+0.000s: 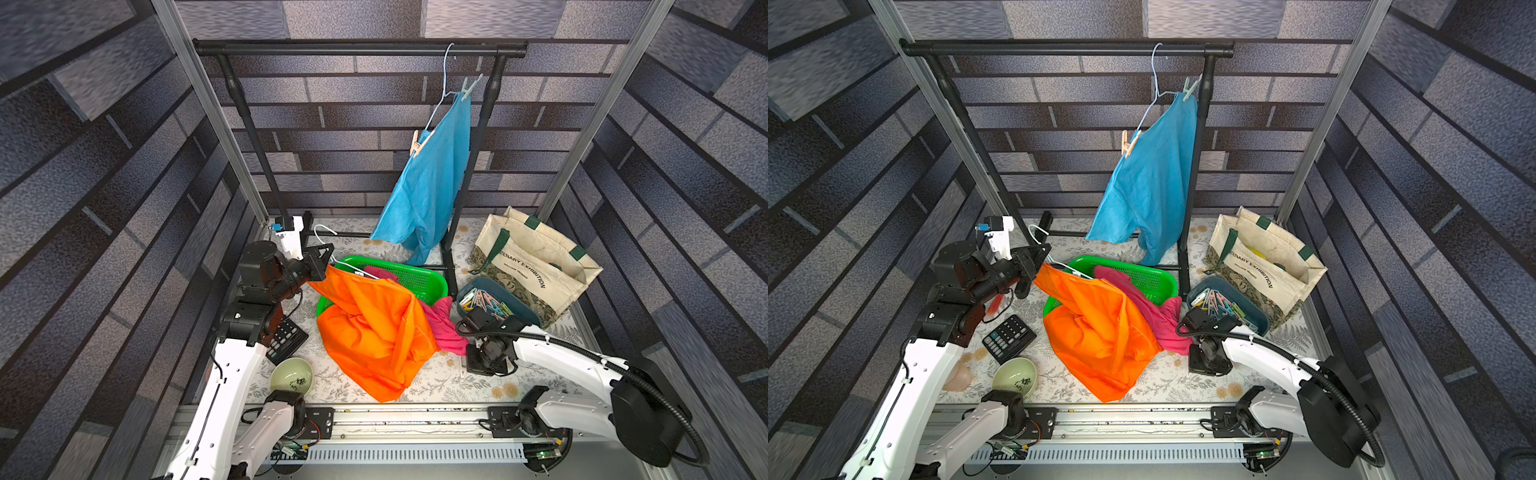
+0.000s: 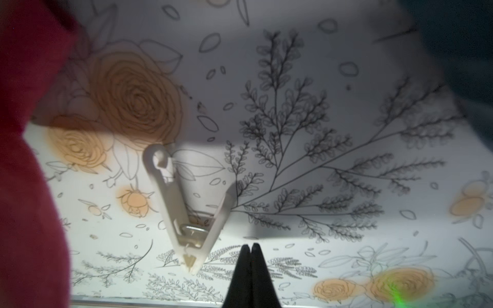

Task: Use clothespins to secure the t-shirt on both sides of the hanger
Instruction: Adjust the clothespin at the center of the board, then pick up the clothespin from the center of the board.

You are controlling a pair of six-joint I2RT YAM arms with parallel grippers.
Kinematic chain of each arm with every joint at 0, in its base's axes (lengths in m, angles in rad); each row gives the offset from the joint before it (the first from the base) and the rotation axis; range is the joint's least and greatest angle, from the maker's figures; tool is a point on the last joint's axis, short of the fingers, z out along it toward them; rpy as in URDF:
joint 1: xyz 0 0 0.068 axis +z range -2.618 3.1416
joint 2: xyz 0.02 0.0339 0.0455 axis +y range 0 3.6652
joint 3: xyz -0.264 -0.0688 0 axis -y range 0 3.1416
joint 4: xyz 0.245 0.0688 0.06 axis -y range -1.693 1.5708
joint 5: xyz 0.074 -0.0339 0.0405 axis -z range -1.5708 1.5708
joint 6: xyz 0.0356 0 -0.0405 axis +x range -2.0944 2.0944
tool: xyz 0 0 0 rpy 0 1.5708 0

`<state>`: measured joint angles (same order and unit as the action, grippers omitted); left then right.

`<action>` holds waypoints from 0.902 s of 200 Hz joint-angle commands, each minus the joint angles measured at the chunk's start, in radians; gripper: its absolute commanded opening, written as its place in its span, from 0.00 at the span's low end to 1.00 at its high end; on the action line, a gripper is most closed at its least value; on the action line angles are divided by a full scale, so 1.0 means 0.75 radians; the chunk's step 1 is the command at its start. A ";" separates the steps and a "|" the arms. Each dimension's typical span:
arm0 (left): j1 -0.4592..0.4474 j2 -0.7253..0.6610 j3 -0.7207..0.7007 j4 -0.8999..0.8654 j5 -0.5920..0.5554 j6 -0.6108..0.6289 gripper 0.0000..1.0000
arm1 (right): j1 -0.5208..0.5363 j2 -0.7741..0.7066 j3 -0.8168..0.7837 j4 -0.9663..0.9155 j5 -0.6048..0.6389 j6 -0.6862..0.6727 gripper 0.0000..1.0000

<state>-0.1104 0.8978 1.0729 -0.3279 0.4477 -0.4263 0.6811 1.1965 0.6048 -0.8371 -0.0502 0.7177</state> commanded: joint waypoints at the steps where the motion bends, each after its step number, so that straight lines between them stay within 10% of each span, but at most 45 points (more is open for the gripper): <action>1: 0.006 -0.007 0.037 0.026 0.016 -0.007 0.00 | -0.010 -0.060 0.062 -0.066 -0.025 -0.004 0.02; 64: 0.007 -0.012 0.019 0.045 0.009 -0.015 0.00 | -0.010 -0.025 0.055 0.094 -0.195 0.086 0.54; 180: 0.005 -0.015 0.030 0.064 0.014 -0.030 0.00 | -0.027 0.184 0.023 0.207 0.035 0.079 0.44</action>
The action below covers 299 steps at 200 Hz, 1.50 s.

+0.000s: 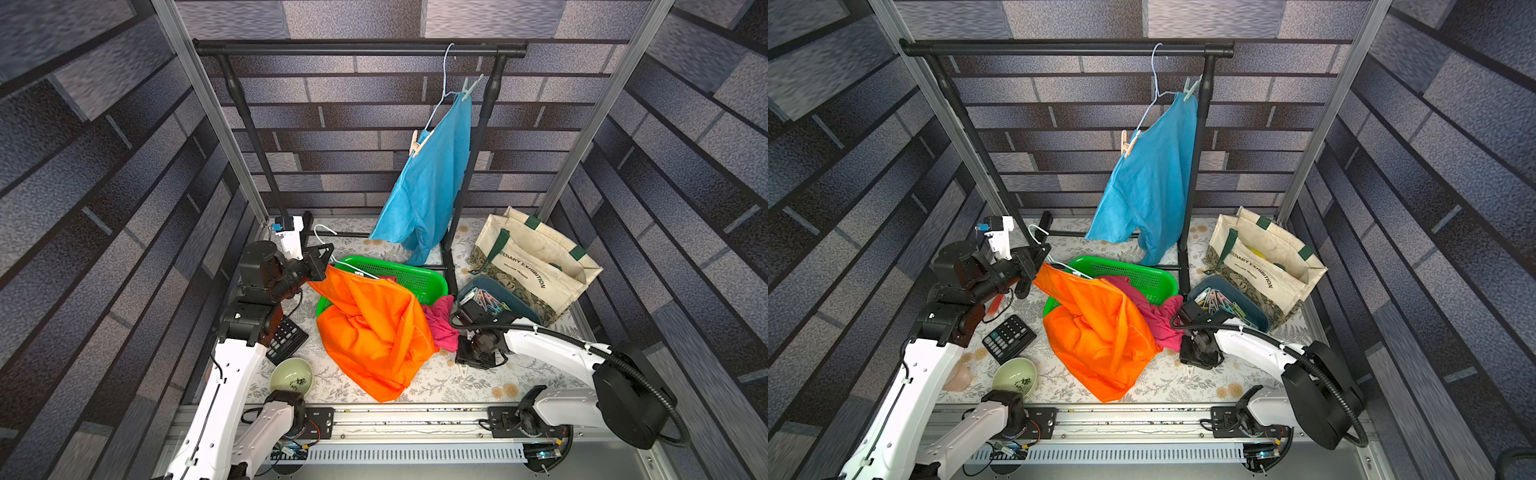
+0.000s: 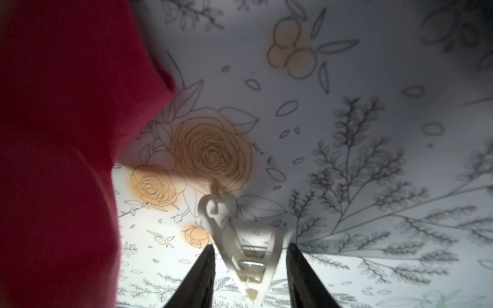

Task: Use clothespins to secure the t-shirt on both sides of the hanger
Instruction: Pick up the clothespin from the center of the board, then clamp the T-shirt on the hanger.

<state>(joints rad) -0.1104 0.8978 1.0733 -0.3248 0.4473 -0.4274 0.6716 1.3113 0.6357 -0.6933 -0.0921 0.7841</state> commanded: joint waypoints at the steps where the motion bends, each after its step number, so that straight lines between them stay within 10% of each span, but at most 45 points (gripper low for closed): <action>1: 0.005 -0.014 0.029 0.059 0.015 -0.029 0.00 | -0.014 0.032 -0.019 0.016 0.091 -0.009 0.44; 179: -0.050 0.025 0.086 0.031 -0.011 -0.004 0.00 | -0.018 -0.439 0.496 -0.234 0.376 -0.288 0.06; 299: -0.167 0.142 0.250 -0.122 0.004 0.157 0.00 | 0.088 -0.475 0.783 0.626 -0.350 -0.471 0.00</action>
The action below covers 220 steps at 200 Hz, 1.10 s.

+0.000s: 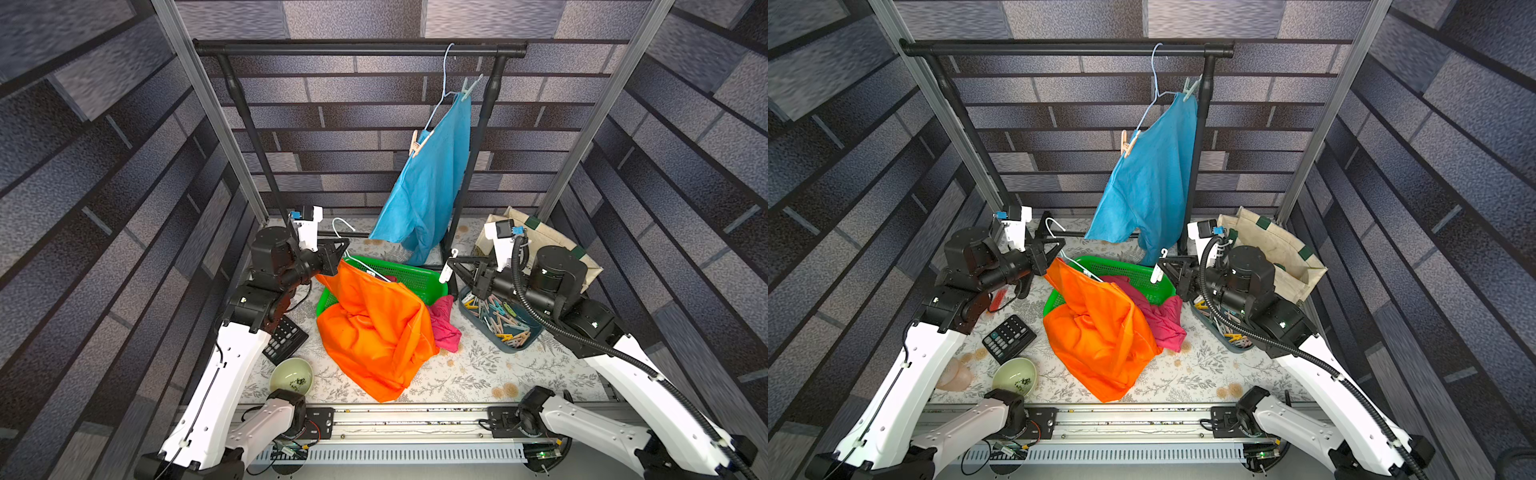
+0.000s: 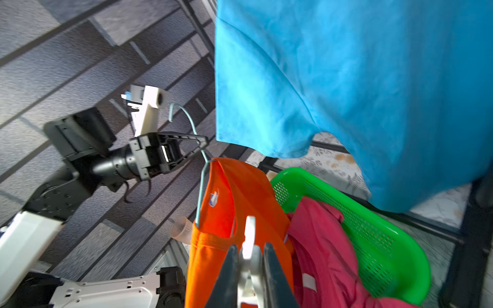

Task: Use clothespins to secure the t-shirt on both sides of the hanger
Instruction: Clamp the T-shirt on the hanger.

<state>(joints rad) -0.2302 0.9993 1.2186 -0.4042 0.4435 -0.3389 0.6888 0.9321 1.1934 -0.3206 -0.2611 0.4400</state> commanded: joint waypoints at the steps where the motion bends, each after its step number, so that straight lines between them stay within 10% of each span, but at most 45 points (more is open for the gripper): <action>1: -0.007 0.007 0.056 -0.016 0.008 0.039 0.00 | 0.072 0.031 0.041 0.128 -0.124 -0.013 0.00; 220: -0.055 0.031 0.087 0.007 -0.022 0.016 0.00 | 0.291 0.151 -0.051 0.141 -0.003 -0.081 0.00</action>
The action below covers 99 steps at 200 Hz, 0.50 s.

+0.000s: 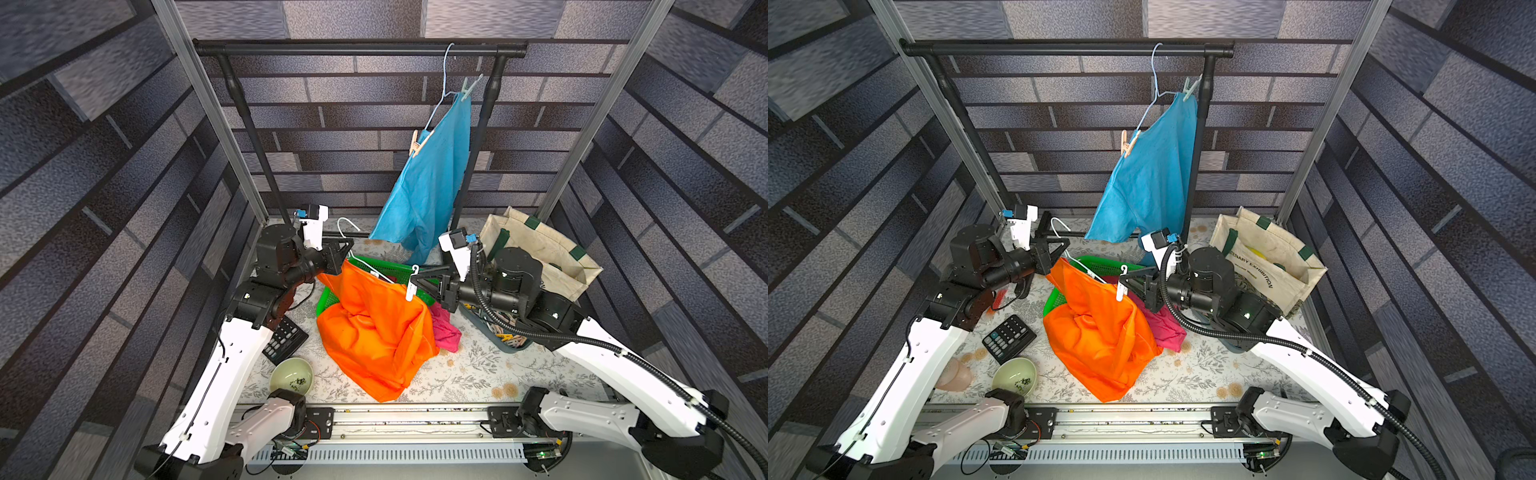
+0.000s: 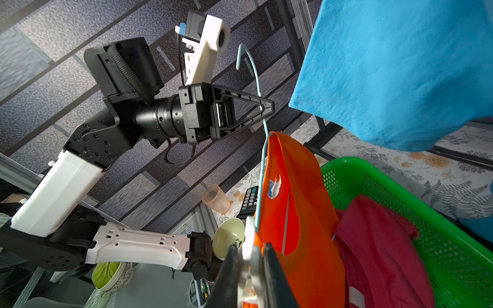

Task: Use clothespins to secure the t-shirt on both sides of the hanger
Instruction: Clamp the T-shirt on the hanger.

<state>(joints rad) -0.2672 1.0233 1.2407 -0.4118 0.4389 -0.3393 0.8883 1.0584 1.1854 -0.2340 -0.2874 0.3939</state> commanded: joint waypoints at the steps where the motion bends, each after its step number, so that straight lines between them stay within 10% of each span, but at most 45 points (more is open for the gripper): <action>1: -0.006 -0.001 0.058 0.017 -0.016 0.017 0.00 | 0.026 -0.018 -0.041 0.026 0.034 -0.020 0.00; 42: -0.005 0.016 0.069 0.007 -0.015 0.002 0.00 | 0.092 -0.042 -0.069 -0.007 0.094 -0.058 0.00; 70: -0.005 0.010 0.063 0.019 -0.017 -0.003 0.00 | 0.114 -0.041 -0.065 -0.037 0.098 -0.072 0.44; 99: -0.004 0.021 0.090 -0.004 0.049 0.020 0.00 | 0.113 -0.089 -0.013 -0.106 0.150 -0.132 0.56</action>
<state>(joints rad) -0.2680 1.0401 1.2556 -0.4244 0.4370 -0.3397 0.9649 1.0336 1.1439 -0.2550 -0.2199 0.3435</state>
